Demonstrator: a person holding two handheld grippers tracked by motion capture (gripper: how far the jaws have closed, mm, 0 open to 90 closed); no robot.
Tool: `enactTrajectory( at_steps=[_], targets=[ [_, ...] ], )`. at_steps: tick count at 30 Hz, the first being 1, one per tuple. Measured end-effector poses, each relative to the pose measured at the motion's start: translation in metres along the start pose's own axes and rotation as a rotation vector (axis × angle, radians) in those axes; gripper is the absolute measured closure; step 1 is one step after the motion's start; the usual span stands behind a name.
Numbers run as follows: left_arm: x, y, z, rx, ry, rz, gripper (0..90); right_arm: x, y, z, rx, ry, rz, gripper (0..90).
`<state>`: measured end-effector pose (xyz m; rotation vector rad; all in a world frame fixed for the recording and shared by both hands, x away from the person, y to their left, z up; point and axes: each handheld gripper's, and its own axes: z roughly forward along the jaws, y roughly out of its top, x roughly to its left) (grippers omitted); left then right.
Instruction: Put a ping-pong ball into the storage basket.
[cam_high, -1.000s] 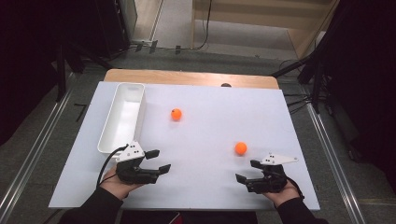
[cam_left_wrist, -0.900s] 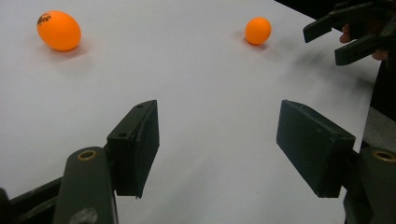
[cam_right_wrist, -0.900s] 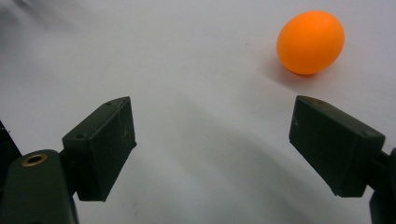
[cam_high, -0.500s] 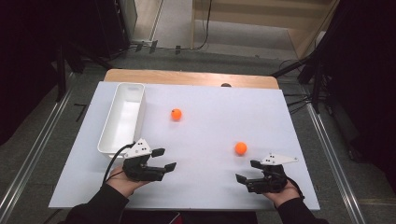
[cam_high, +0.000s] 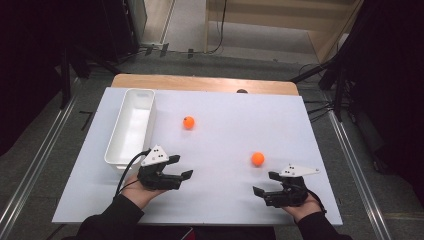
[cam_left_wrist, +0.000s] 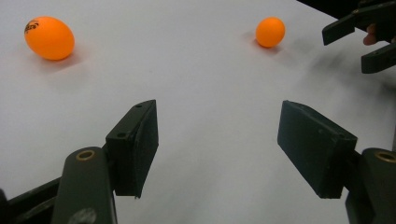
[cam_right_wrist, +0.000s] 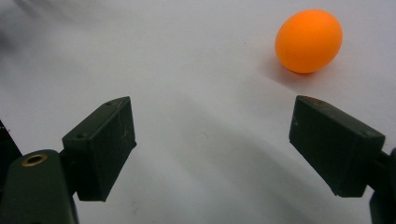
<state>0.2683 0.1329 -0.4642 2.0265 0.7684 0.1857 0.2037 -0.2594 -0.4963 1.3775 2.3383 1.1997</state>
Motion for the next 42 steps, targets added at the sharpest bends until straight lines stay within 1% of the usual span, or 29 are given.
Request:
enactTrajectory(
  at_steps=[2,4,7,9,11,12,13,14,15,16,17,18,20,22,25,27,32,33,36,42],
  targets=[
    [0.001,0.001,0.003,-0.004,0.004,-0.007,26.4,0.000,0.000,0.000,0.003,0.000,-0.003,12.9],
    [0.002,0.002,0.005,0.007,0.006,-0.011,26.3,0.000,0.000,0.000,0.005,0.004,-0.002,12.9],
    [0.002,0.003,0.008,0.007,0.011,0.001,26.2,0.001,0.000,0.000,0.005,0.003,0.000,12.9],
    [0.001,0.004,0.011,0.014,0.012,0.002,23.9,0.000,0.000,0.000,0.005,0.003,-0.004,12.9],
    [0.001,0.005,0.014,0.014,0.020,0.003,19.4,0.001,0.000,0.000,0.003,0.004,-0.006,12.9],
    [0.001,0.005,0.015,0.014,0.025,0.007,19.4,0.001,0.000,0.000,0.003,0.004,-0.006,12.9],
    [0.002,0.006,0.016,0.016,0.016,0.011,17.9,0.000,0.000,0.000,0.003,0.003,-0.008,13.0],
    [0.002,0.007,0.016,0.002,0.000,0.005,13.5,0.000,0.000,0.000,0.004,0.002,-0.008,12.9],
    [0.002,0.008,0.016,-0.013,-0.002,-0.001,1.0,0.000,0.000,-0.001,0.005,0.000,-0.013,12.9],
    [0.003,0.010,0.015,-0.025,-0.008,-0.008,0.0,0.000,0.000,-0.001,0.006,0.000,-0.011,12.9],
    [0.004,0.011,0.015,-0.032,-0.015,-0.021,0.0,0.000,0.000,-0.001,0.006,0.000,-0.011,12.9],
    [0.005,0.012,0.016,-0.038,-0.012,-0.030,0.0,0.000,0.000,-0.001,0.006,0.000,-0.012,12.9],
    [0.007,0.013,0.017,-0.027,-0.001,-0.033,0.0,0.000,-0.001,-0.001,0.007,-0.002,-0.012,12.9],
    [0.008,0.014,0.020,-0.009,0.016,-0.029,0.0,0.000,0.000,-0.001,0.008,-0.002,-0.012,12.9],
    [0.009,0.014,0.023,-0.006,0.038,-0.028,0.0,0.001,0.000,-0.001,0.009,-0.004,-0.013,13.0],
    [0.010,0.016,0.025,0.000,0.046,-0.022,0.0,0.001,0.000,-0.001,0.010,-0.003,-0.013,13.0],
    [0.012,0.019,0.028,0.002,0.065,-0.028,0.0,0.001,0.000,-0.001,0.010,-0.002,-0.013,12.9],
    [0.013,0.019,0.029,-0.002,0.070,-0.027,2.1,0.001,0.000,-0.001,0.009,-0.002,-0.012,12.9],
    [0.013,0.021,0.032,0.002,0.079,-0.021,3.4,0.001,-0.001,-0.001,0.009,-0.002,-0.012,12.9],
    [0.018,0.027,0.039,-0.002,0.100,-0.039,3.4,0.001,0.000,-0.001,0.011,0.000,-0.018,12.9]
  ],
)
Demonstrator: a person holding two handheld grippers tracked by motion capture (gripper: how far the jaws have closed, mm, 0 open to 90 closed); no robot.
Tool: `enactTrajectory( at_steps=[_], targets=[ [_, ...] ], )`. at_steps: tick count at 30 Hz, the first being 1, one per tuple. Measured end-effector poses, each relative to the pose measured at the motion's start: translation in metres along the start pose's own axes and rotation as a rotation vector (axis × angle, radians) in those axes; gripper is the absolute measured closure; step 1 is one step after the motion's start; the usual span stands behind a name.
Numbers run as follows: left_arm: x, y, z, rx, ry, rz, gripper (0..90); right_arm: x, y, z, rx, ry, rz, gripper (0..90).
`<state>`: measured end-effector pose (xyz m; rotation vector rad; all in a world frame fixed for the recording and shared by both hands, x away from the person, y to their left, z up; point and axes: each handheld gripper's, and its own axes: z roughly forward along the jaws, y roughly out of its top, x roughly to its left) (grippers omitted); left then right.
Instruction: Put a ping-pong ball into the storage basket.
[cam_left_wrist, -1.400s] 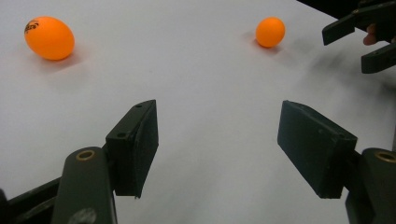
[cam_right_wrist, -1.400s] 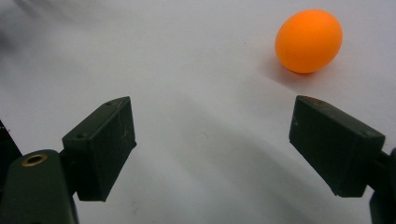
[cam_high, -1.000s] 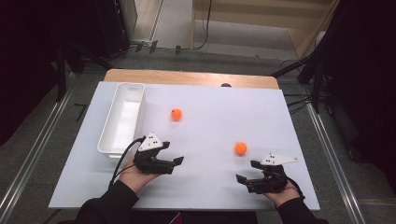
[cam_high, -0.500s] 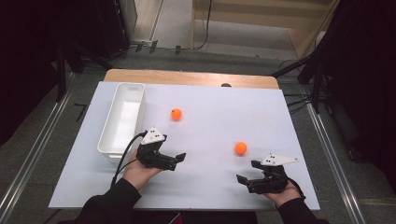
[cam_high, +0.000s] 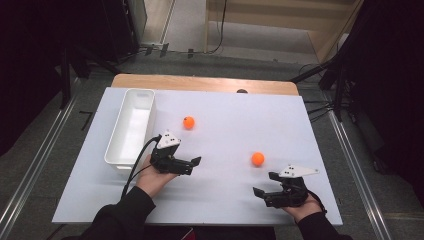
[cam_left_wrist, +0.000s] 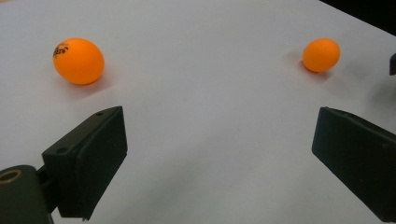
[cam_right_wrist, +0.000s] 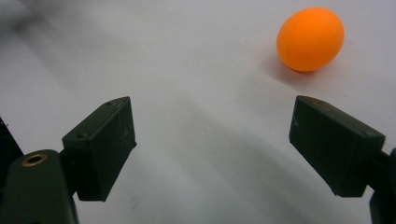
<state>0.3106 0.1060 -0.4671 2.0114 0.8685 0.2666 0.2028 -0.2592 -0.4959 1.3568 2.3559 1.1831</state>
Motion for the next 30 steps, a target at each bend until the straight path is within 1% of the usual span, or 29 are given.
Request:
enactTrajectory(
  at_steps=[6,9,12,18,20,22,24,25,26,27,30],
  targets=[
    [0.005,0.007,0.006,-0.003,0.030,-0.011,3.4,0.000,0.000,0.000,-0.002,0.000,0.006,12.9],
    [0.007,0.008,0.010,-0.005,0.025,-0.017,3.4,0.000,0.000,0.000,-0.002,0.001,0.006,12.9],
    [0.008,0.010,0.015,0.010,0.046,-0.013,3.4,0.000,0.000,0.000,-0.003,0.002,0.003,12.9],
    [0.014,0.013,0.022,0.020,0.074,-0.038,3.4,0.001,0.000,-0.001,-0.001,0.005,0.007,12.9],
    [0.016,0.014,0.023,0.021,0.087,-0.038,3.4,0.000,0.000,-0.001,-0.004,0.005,0.007,12.9],
    [0.018,0.016,0.025,0.022,0.093,-0.045,3.4,-0.001,0.000,0.000,-0.006,0.004,0.005,12.9],
    [0.019,0.019,0.027,0.024,0.098,-0.043,3.4,-0.002,0.000,-0.001,-0.004,0.002,0.016,12.9],
    [0.020,0.020,0.028,0.028,0.105,-0.040,3.4,-0.003,0.000,-0.001,-0.009,0.000,0.013,12.9],
    [0.021,0.022,0.029,0.025,0.107,-0.043,3.4,-0.004,0.001,-0.001,-0.009,0.002,0.020,12.9],
    [0.022,0.023,0.029,0.016,0.107,-0.051,3.4,-0.004,0.001,-0.001,-0.010,0.000,0.013,12.9],
    [0.024,0.026,0.033,0.018,0.113,-0.059,3.4,-0.004,0.001,0.000,-0.002,-0.005,0.013,12.9]
  ],
)
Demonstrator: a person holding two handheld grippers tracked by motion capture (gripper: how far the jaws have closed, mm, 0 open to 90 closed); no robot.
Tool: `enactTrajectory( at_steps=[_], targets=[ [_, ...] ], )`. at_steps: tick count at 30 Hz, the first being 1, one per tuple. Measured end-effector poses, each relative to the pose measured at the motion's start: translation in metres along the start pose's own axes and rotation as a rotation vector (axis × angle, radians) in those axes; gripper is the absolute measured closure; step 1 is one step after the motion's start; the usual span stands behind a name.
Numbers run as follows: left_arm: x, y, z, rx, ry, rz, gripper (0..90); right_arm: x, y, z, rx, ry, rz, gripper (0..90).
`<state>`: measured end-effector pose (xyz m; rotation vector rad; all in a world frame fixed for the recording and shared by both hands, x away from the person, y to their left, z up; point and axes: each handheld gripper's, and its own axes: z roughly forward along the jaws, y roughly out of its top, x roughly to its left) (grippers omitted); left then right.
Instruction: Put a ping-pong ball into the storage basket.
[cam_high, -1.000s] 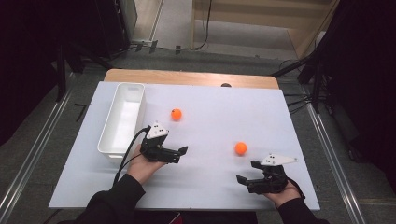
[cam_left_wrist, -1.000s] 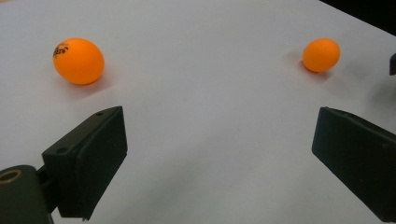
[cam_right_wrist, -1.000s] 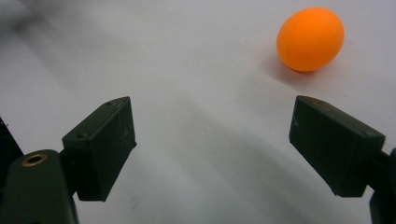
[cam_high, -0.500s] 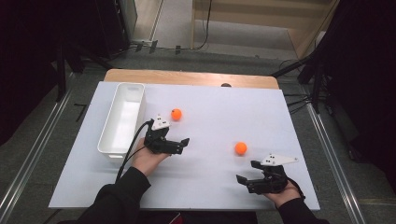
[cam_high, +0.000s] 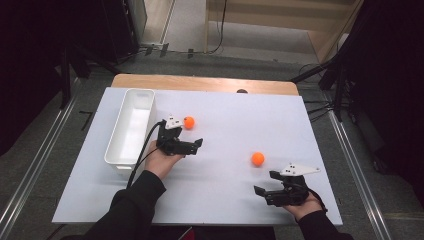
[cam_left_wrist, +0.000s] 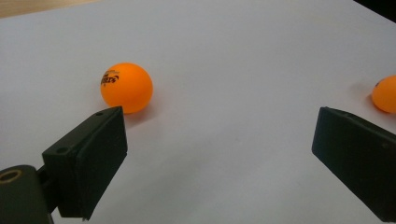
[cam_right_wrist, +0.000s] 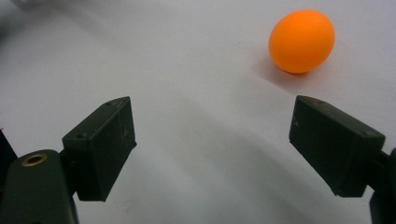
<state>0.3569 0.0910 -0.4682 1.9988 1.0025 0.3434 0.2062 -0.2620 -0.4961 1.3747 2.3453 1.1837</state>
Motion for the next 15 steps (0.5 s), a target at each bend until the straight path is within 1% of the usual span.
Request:
enactTrajectory(
  at_steps=[1,3,6,7,9,11,13,14,15],
  targets=[
    [0.001,0.003,0.003,0.005,0.008,0.006,3.4,0.000,0.000,0.000,0.001,-0.001,0.001,12.9],
    [0.001,0.004,0.005,0.007,0.009,0.011,3.4,0.000,0.001,0.001,0.001,0.001,-0.003,12.9],
    [0.002,0.008,0.007,0.000,0.007,0.004,3.4,0.000,0.000,0.002,0.004,0.004,-0.008,12.9],
    [0.001,0.011,0.009,-0.012,0.011,0.005,3.4,0.000,0.000,0.002,0.007,0.005,-0.005,12.9],
    [0.002,0.012,0.009,-0.010,0.013,0.011,3.4,0.000,0.000,0.001,0.001,0.007,-0.006,12.9],
    [0.002,0.014,0.012,-0.009,0.021,0.010,3.4,0.000,-0.001,0.001,0.001,0.008,-0.006,12.9],
    [0.002,0.016,0.014,-0.009,0.030,-0.001,3.4,0.000,-0.001,0.001,-0.003,0.007,-0.004,12.9],
    [0.003,0.016,0.015,-0.012,0.034,0.000,3.4,0.000,-0.001,0.000,-0.004,0.010,-0.013,12.9],
    [0.004,0.016,0.016,-0.013,0.039,-0.003,3.4,0.000,-0.001,0.000,-0.004,0.010,-0.013,12.9]
  ],
)
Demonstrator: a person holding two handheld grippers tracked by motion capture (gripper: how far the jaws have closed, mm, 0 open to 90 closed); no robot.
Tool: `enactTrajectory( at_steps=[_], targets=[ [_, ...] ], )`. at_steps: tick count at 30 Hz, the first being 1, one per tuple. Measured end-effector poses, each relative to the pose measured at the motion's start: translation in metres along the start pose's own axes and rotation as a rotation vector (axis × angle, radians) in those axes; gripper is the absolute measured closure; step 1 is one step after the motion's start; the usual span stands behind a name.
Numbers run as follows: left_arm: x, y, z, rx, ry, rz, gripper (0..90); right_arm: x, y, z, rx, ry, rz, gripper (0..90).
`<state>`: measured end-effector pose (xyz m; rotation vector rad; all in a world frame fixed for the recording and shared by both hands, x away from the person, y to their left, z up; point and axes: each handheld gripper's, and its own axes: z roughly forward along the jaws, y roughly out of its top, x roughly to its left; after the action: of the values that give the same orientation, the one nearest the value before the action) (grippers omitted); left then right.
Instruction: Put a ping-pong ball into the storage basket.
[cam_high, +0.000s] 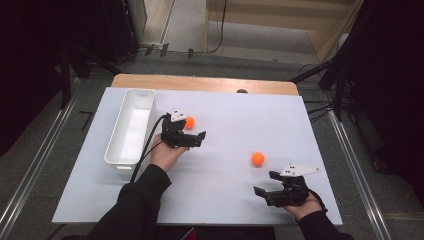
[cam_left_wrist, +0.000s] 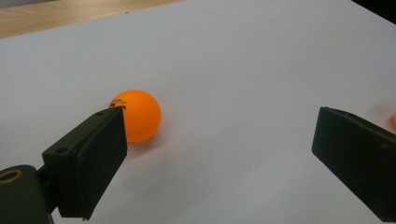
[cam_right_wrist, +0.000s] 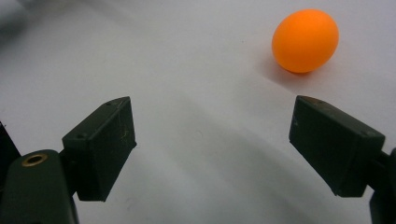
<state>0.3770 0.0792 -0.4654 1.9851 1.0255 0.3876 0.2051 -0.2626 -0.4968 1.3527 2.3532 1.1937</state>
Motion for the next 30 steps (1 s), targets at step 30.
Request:
enactTrajectory(
  at_steps=[30],
  targets=[
    [0.026,0.013,0.034,0.024,0.094,-0.058,3.4,0.003,0.000,0.000,0.005,0.012,-0.005,12.9]
  ],
)
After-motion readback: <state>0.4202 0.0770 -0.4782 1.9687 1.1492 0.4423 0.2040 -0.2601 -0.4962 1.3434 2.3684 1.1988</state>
